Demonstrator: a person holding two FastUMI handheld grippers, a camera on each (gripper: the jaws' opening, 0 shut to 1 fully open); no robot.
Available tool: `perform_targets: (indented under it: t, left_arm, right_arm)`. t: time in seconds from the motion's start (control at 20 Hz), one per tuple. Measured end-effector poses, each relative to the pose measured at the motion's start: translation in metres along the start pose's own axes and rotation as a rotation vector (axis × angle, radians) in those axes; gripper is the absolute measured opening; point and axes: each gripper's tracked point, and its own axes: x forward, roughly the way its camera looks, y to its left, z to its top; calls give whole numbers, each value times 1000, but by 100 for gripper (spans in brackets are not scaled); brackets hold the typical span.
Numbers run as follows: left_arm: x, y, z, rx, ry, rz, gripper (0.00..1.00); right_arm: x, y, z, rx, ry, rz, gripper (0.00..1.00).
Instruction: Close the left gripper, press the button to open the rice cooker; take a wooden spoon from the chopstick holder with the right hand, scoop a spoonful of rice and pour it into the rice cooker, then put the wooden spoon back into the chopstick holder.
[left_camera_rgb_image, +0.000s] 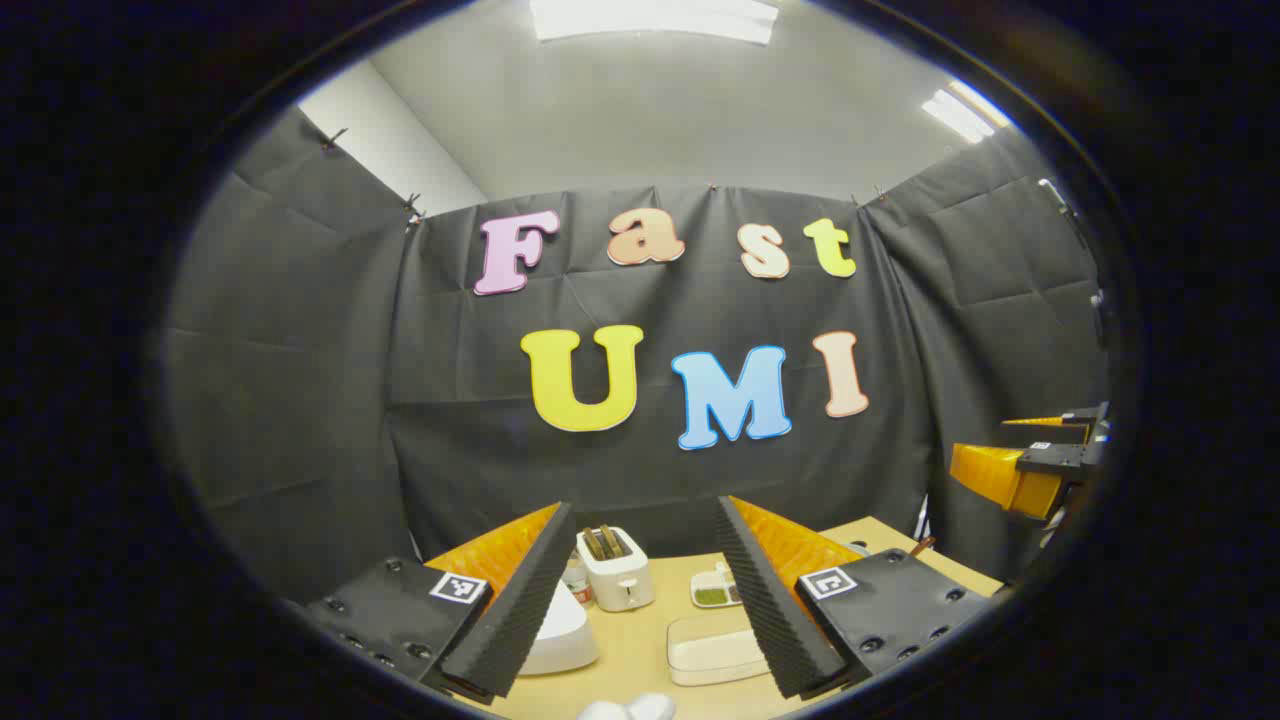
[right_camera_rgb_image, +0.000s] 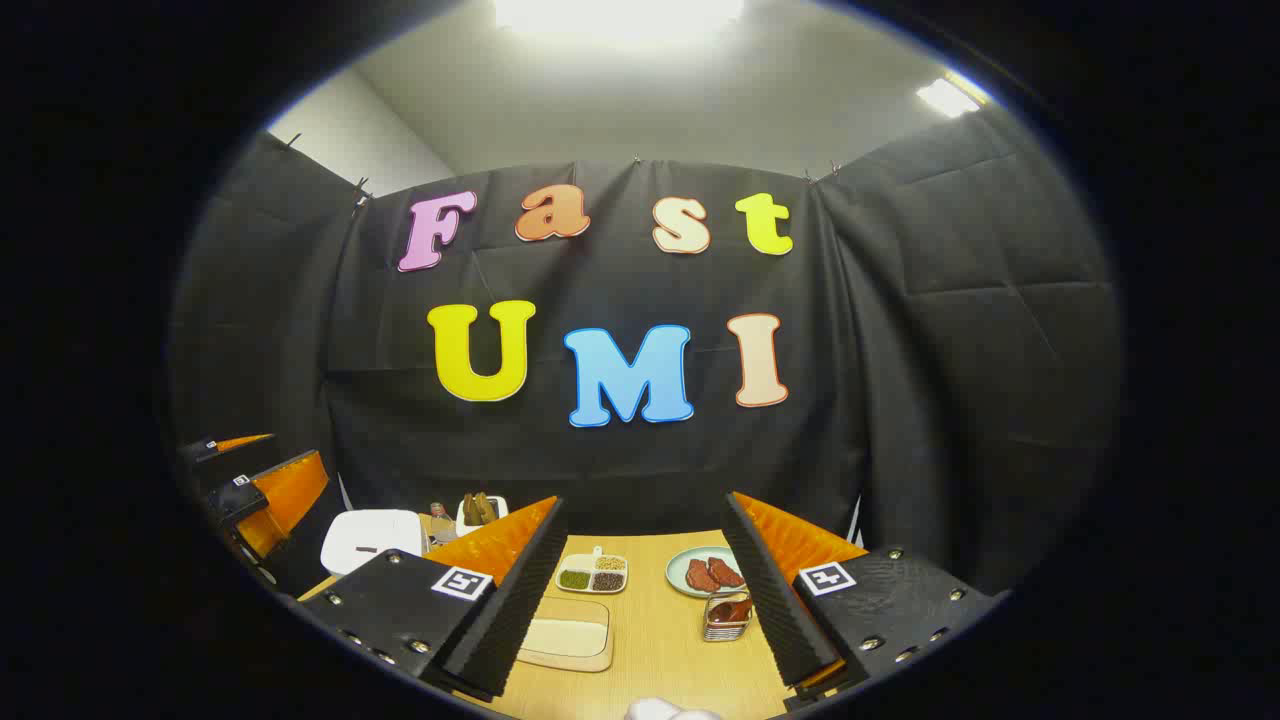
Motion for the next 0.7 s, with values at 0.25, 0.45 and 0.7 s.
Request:
perform_targets:
  t: [0.25, 0.45, 0.7]
  left_arm:
    - [3, 3, 1, -6, 3, 8, 99]
    - [7, 7, 1, -9, 9, 19, 99]
    - [9, 10, 4, -4, 2, 26, 99]
  right_arm:
    - [2, 4, 0, -11, 1, 7, 96]
    - [2, 4, 3, -15, -6, 10, 96]
    - [5, 6, 5, -15, -7, 14, 96]
